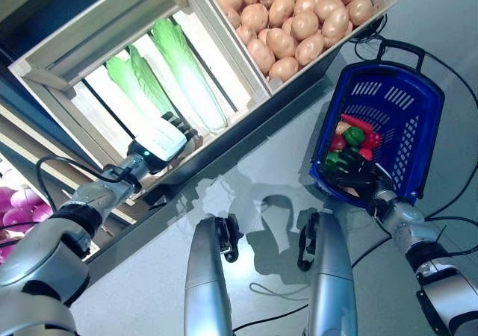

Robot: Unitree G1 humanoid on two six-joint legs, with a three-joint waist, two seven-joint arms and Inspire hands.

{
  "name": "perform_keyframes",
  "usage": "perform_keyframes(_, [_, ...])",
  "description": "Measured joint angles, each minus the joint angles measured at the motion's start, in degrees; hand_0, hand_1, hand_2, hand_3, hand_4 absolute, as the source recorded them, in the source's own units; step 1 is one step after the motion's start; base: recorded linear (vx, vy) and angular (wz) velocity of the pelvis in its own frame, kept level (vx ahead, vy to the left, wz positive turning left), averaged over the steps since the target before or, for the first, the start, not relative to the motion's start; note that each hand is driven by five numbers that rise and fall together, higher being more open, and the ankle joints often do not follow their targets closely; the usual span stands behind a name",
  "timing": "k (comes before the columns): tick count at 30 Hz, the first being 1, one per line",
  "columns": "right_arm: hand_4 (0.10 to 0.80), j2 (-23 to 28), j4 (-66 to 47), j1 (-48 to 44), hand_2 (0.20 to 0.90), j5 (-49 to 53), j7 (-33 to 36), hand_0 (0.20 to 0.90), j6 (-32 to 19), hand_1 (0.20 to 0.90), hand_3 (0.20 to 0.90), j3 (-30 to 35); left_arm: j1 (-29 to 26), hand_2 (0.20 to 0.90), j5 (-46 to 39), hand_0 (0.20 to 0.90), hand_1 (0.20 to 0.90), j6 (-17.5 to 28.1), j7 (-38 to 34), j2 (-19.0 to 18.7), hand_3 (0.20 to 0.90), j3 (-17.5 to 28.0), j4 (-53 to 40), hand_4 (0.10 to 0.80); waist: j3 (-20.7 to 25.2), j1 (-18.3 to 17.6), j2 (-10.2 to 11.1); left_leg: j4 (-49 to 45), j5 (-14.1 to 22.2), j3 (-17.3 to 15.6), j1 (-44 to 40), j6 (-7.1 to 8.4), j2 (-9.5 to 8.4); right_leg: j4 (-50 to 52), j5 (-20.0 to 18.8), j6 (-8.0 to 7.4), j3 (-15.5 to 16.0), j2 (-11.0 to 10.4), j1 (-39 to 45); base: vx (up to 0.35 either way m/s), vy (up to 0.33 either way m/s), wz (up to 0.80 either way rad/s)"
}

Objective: Put vegetables into the basket

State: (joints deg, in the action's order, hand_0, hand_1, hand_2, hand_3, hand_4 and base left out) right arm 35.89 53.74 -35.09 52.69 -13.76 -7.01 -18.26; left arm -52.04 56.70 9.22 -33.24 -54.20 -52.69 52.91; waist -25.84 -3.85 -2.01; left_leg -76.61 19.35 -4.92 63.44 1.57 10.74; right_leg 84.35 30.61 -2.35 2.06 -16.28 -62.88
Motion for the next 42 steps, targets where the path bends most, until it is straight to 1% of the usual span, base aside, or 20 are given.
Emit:
perform_keyframes(4, [0.8,2.19,0.07,-0.91,0.9,0.25,-0.08,0.9,0.43,0.9,0.9,0.0,-2.26,0.9,-0.14,0.9,0.9,-1.12,0.83,-0.39,0.9,-0.3,0.16,0.8,0.0,-0.08,-0.01,-2.48,0.62,0.13,2.95,-0.3,0.27,1.99,0.19,-0.12,-0.41,0.15,-2.8,0.006,0.043,-0.03])
perform_keyframes(9, [0.8,3.42,0.06,-1.03,0.9,1.95,-0.13,0.9,0.49,0.9,0.9,0.01,-3.03,0.9,-0.11,0.9,0.9,-2.72,1.09,-0.9,0.9,-0.32,0.21,0.8,0.07,-0.03,-0.11,-3.99,0.79,0.41,5.72,-0.27,0.38,3.24,0.24,-0.08,-0.54,0.24,-5.36,0.022,0.053,0.0])
perform_keyframes(14, [0.8,5.42,0.02,-1.56,0.9,1.95,-0.6,0.9,0.51,0.9,0.9,0.03,-7.39,0.9,1.82,0.9,0.9,-2.73,0.16,-2.97,0.9,-1.04,-0.01,0.8,0.12,0.06,-0.1,-7.32,1.0,1.43,11.05,-0.64,0.39,6.08,0.35,0.05,-0.52,0.19,-9.95,0.032,0.044,0.01])
perform_keyframes(16, [0.8,6.52,-0.05,-1.61,0.9,1.99,-0.94,0.9,0.51,0.9,0.9,0.05,-9.07,0.9,2.74,0.9,0.9,-2.75,-0.58,-3.45,0.9,-1.09,-0.04,0.8,0.16,0.11,-0.08,-8.74,1.12,1.73,13.17,-0.8,0.67,7.38,0.35,0.05,-0.95,0.2,-12.16,0.027,0.042,-0.02])
perform_keyframes(18, [0.8,7.21,0.06,-1.5,0.9,2.42,-0.96,0.9,0.51,0.9,0.9,0.05,-9.51,0.9,3.36,0.9,0.9,-2.7,-1.13,-4.41,0.9,-1.4,-1.44,0.8,0.18,0.37,-0.09,-9.62,1.24,1.64,14.27,-1.0,0.89,8.28,0.36,0.04,-1.39,0.23,-13.53,0.021,0.032,-0.04])
perform_keyframes(19, [0.8,7.33,0.17,-1.34,0.9,2.44,-0.99,0.9,0.51,0.9,0.9,0.05,-9.68,0.9,3.49,0.9,0.9,-2.68,-1.04,-5.37,0.9,-2.74,-1.85,0.8,0.46,0.43,-0.26,-10.03,1.37,1.63,15.12,-0.75,1.08,8.74,0.36,0.03,-1.53,0.19,-14.35,0.011,0.039,-0.01])
perform_keyframes(20, [0.8,7.54,0.17,-1.2,0.9,2.78,-1.21,0.9,0.5,0.9,0.9,0.05,-9.69,0.9,3.51,0.9,0.9,-2.68,-1.14,-5.65,0.9,-3.03,-1.94,0.8,0.71,0.46,-0.46,-10.31,1.37,1.66,15.8,-0.73,1.27,8.97,0.36,0.03,-1.5,0.16,-15.02,0.013,0.047,-0.01])
perform_keyframes(21, [0.8,7.89,0.16,-1.03,0.9,4.32,-1.75,0.9,0.5,0.9,0.9,0.05,-9.7,0.9,3.41,0.9,0.9,-2.58,-1.01,-5.68,0.9,-3.21,-2.0,0.8,1.71,0.4,-0.74,-10.7,1.39,1.83,17.03,-0.73,1.43,9.16,0.44,-0.13,-1.39,0.12,-16.15,0.016,0.039,-0.04])
perform_keyframes(24, [0.8,9.06,0.31,-0.73,0.9,6.35,-1.94,0.9,0.5,0.9,0.9,0.06,-9.73,0.9,3.22,0.9,0.9,-2.23,0.46,-5.85,0.9,-3.21,-3.14,0.8,2.49,1.08,-1.35,-11.84,1.53,1.95,18.15,-0.88,1.77,10.06,0.48,-0.21,-1.4,-0.15,-17.28,0.011,0.013,-0.04])
perform_keyframes(26, [0.8,9.05,0.31,0.05,0.9,6.66,-2.03,0.9,0.5,0.9,0.9,0.12,-9.73,0.9,3.07,0.9,0.9,-2.04,1.72,-5.84,0.9,-3.55,-3.59,0.8,4.21,1.28,-1.35,-11.93,1.52,2.07,19.5,-0.87,1.77,10.09,0.46,-0.17,-1.31,-0.17,-18.53,0.0,0.0,0.0])
perform_keyframes(28, [0.8,9.09,0.31,0.39,0.9,6.79,-2.03,0.9,0.5,0.9,0.9,0.12,-9.78,0.9,1.94,0.9,0.9,-2.02,2.16,-5.85,0.9,-4.46,-3.64,0.8,4.68,1.38,-1.34,-12.15,1.55,2.21,19.63,-0.91,1.78,10.16,0.39,-0.04,-1.19,-0.18,-18.56,-0.004,0.002,-0.02])
perform_keyframes(30, [0.8,9.12,0.45,0.77,0.9,6.85,-2.29,0.9,0.49,0.9,0.9,0.12,-9.92,0.547,1.45,0.547,0.547,-1.82,2.35,-5.85,0.547,-5.07,-3.67,0.565,5.46,1.43,-1.38,-12.66,1.64,2.48,20.38,-0.99,1.81,10.53,0.35,0.04,-1.0,-0.23,-18.94,0.0,0.0,0.0])
perform_keyframes(31, [0.8,9.23,0.46,0.76,0.9,6.93,-2.66,0.9,0.48,0.9,0.9,0.12,-10.33,0.3,1.32,0.3,0.3,-1.45,2.35,-5.85,0.3,-5.07,-3.67,0.4,5.52,1.46,-1.35,-12.93,1.65,2.67,20.69,-0.98,1.79,10.82,0.36,0.04,-0.94,-0.26,-19.11,0.0,0.0,0.0])
perform_keyframes(34, [0.8,9.24,0.22,0.7,0.9,8.63,-3.3,0.9,0.42,0.9,0.9,0.08,-12.36,0.3,0.46,0.3,0.3,-0.7,2.6,-5.49,0.3,-5.42,-3.73,0.4,5.66,1.11,-1.18,-13.35,1.64,2.93,21.46,-1.0,1.75,11.17,0.34,0.07,-0.73,-0.43,-19.61,0.0,0.0,0.0])
perform_keyframes(37, [0.8,9.25,0.13,0.7,0.9,8.82,-3.31,0.9,0.3,0.9,0.9,0.08,-13.4,0.3,-1.35,0.3,0.3,-0.38,3.64,-5.5,0.3,-5.44,-3.7,0.4,5.93,-0.17,-0.78,-13.51,1.64,3.04,21.66,-0.99,1.79,11.32,0.37,0.13,-0.49,-0.52,-19.61,-0.029,-0.039,0.0])
perform_keyframes(42, [0.8,9.38,0.09,1.14,0.9,10.98,-3.37,0.9,0.28,0.9,0.9,0.07,-13.0,0.3,-2.03,0.3,0.3,0.06,5.05,-5.51,0.3,-5.65,-3.47,0.4,7.08,-0.22,-0.77,-13.03,1.62,3.02,21.64,-0.96,1.89,11.29,0.76,0.81,-0.04,-0.71,-19.61,-0.031,-0.034,0.03])
